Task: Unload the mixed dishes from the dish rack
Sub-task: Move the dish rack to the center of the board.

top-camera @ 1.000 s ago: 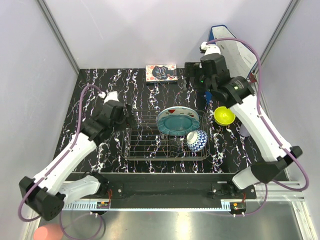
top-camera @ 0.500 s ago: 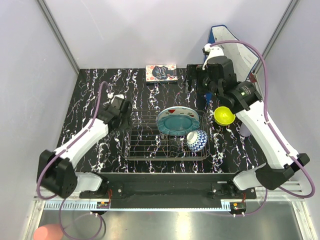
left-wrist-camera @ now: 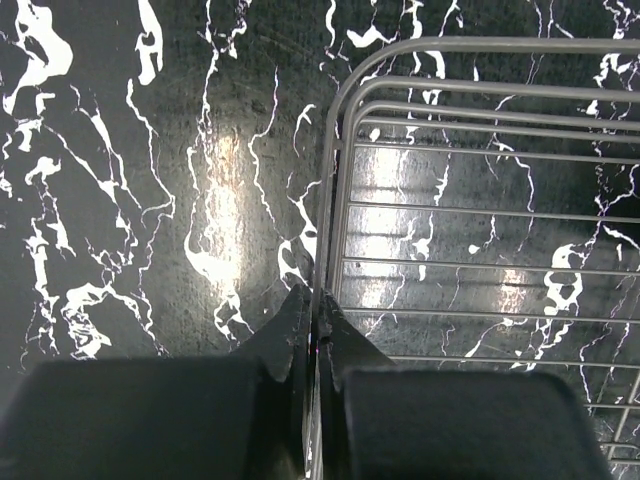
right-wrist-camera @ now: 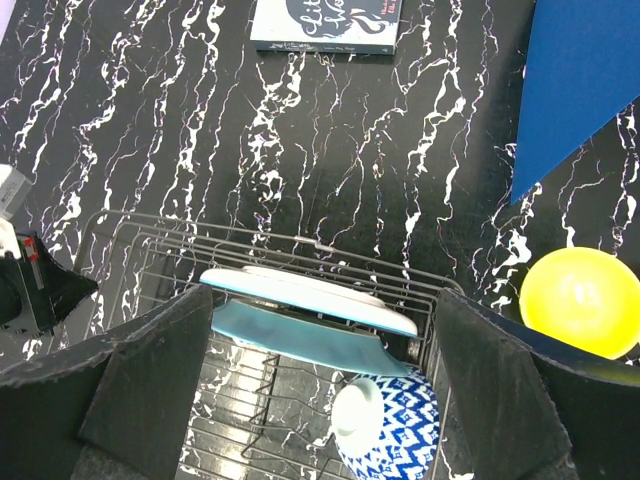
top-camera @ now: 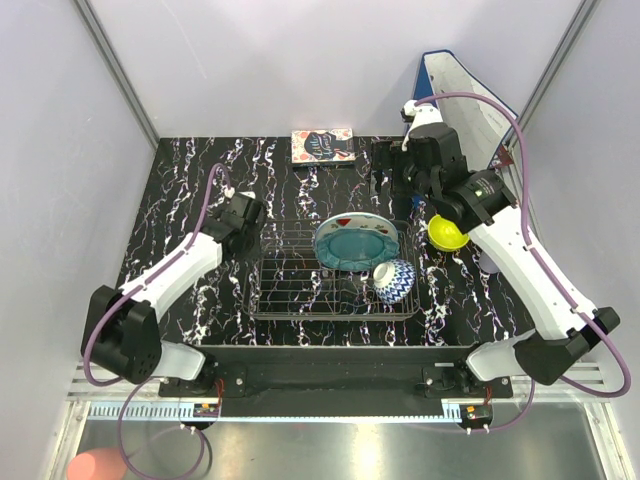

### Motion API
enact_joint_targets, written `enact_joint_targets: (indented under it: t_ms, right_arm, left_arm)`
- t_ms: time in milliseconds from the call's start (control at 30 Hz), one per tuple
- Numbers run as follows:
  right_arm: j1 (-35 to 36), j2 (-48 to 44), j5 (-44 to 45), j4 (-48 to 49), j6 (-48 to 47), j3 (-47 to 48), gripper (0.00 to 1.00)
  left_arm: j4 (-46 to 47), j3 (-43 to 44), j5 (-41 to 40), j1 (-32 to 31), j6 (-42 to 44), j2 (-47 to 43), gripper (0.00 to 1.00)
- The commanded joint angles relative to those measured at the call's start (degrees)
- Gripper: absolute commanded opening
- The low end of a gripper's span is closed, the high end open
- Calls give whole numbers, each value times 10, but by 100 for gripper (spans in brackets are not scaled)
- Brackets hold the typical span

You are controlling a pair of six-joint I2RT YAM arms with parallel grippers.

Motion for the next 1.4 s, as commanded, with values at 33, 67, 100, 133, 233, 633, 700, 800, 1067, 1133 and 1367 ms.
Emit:
enact_joint_targets:
  t_ms: [33,67,100,133,233,633,700,800,1067,1133,1367]
  right_arm:
    - [0,-21,-8,30,-2,-7,100]
    - [1,-20,-9,29,-2,-8,100]
    - [1,-20,-10,29,0,-9,100]
    - [1,-21,-13,29,4,-12,100]
    - [1,-21,-24,29,16,-20,100]
    - [1,-28,-38,31,32,-56,100]
    - [1,-29,-41,33,35,-63,100]
    - [1,-31,-45,35,39,-76,100]
    - [2,-34,-44,38,39,-101,100]
    - [1,-37,-43,40,39,-106,100]
    - [1,-31,-47,45,48,-94,100]
  left_arm:
    - [12,46,-33,61,13,26,0]
    - [10,64,-33,71,18,38,0]
    - [8,73,-35,81,25,45,0]
    - [7,83,-35,103,26,55,0]
    - [8,122,-22,142,33,94,0]
    - [-1,298,-37,217,73,271,0]
    - [-1,319,-41,223,77,292,0]
    - [-1,357,-44,230,85,327,0]
    - [-10,427,-47,235,95,386,0]
    - [-24,438,-49,235,89,386,2]
    - [-35,440,-59,235,67,307,99]
